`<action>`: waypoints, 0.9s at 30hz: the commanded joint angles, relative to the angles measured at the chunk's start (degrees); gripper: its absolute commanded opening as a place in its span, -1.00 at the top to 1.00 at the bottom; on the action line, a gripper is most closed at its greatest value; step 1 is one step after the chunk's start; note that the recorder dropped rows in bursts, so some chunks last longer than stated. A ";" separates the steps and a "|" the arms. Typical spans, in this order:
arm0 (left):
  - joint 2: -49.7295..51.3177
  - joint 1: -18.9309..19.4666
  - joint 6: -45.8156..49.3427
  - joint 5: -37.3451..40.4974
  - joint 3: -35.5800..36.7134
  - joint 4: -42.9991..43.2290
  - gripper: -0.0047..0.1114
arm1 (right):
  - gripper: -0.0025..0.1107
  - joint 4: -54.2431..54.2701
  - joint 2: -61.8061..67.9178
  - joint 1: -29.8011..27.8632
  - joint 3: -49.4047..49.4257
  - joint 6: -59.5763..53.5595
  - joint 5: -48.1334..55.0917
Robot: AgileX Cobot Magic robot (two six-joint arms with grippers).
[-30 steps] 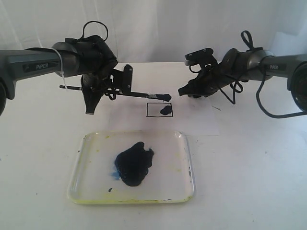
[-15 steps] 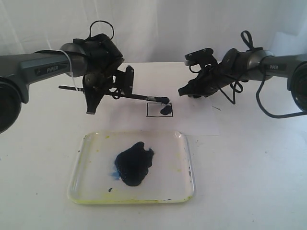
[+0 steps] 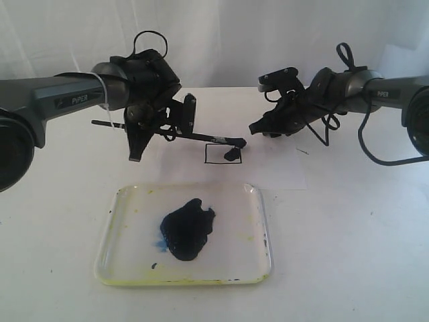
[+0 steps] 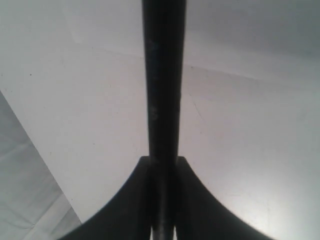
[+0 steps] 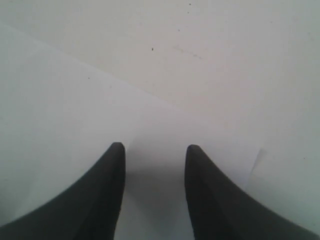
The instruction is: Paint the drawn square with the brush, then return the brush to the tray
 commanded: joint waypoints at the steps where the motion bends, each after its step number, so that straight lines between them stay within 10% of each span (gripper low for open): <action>1: -0.32 -0.13 -0.14 0.07 -0.37 -0.43 0.92 | 0.29 -0.65 0.65 0.02 0.15 0.06 0.78; 27: 1.34 0.92 -3.98 0.28 -0.37 1.29 0.92 | 0.29 -0.76 0.65 0.02 0.15 0.01 0.77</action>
